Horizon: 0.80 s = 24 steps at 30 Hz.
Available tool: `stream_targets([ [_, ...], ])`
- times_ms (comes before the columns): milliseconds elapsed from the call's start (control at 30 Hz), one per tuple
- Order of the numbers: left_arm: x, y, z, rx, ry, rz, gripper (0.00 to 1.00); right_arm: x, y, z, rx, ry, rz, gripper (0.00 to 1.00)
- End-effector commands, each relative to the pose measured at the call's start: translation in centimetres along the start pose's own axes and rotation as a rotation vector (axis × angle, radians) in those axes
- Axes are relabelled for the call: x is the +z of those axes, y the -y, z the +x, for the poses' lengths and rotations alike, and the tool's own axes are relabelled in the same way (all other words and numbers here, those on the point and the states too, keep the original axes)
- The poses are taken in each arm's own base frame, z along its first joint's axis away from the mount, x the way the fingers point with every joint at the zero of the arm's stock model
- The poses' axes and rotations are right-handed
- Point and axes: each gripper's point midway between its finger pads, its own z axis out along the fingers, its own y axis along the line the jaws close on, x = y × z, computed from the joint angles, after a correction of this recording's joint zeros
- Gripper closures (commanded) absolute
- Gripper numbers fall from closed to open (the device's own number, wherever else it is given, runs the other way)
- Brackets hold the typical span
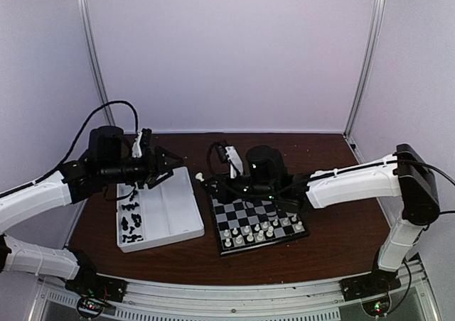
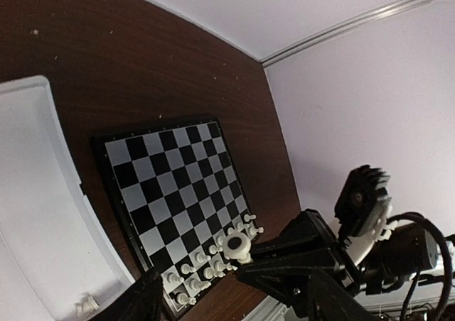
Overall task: Set up the chess pieces on the board
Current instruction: Adjust the chess piece.
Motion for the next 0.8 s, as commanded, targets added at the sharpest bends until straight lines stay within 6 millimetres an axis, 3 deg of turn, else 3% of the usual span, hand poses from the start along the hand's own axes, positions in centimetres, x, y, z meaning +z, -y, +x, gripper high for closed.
stream_targets([
  [0,-1.4,2.2,-0.2,0.424,-0.028,0.035,0.3,-2.6,0.1,1.1,-0.019,-0.143,0.015,0.98],
  [233,-2.5,3.7,1.9,0.949,-0.004,0.2,0.29,-4.8,-0.5,2.3,-0.04,-0.345,0.023,0.96],
  [333,-2.9,4.1,4.0,1.139,-0.021,0.298,0.27,-5.3,-1.3,2.9,-0.015,-0.422,-0.017,0.95],
  [400,-3.0,4.0,6.5,1.301,-0.085,0.389,0.26,-5.4,-2.0,2.9,0.001,-0.455,-0.052,0.95],
  [567,-2.5,3.2,9.6,1.51,-0.171,0.507,0.22,-5.3,-3.6,3.1,0.035,-0.498,-0.138,0.95],
  [767,-0.6,2.3,10.1,1.62,-0.198,0.512,0.23,-4.8,-4.6,2.9,0.07,-0.508,-0.201,0.95],
])
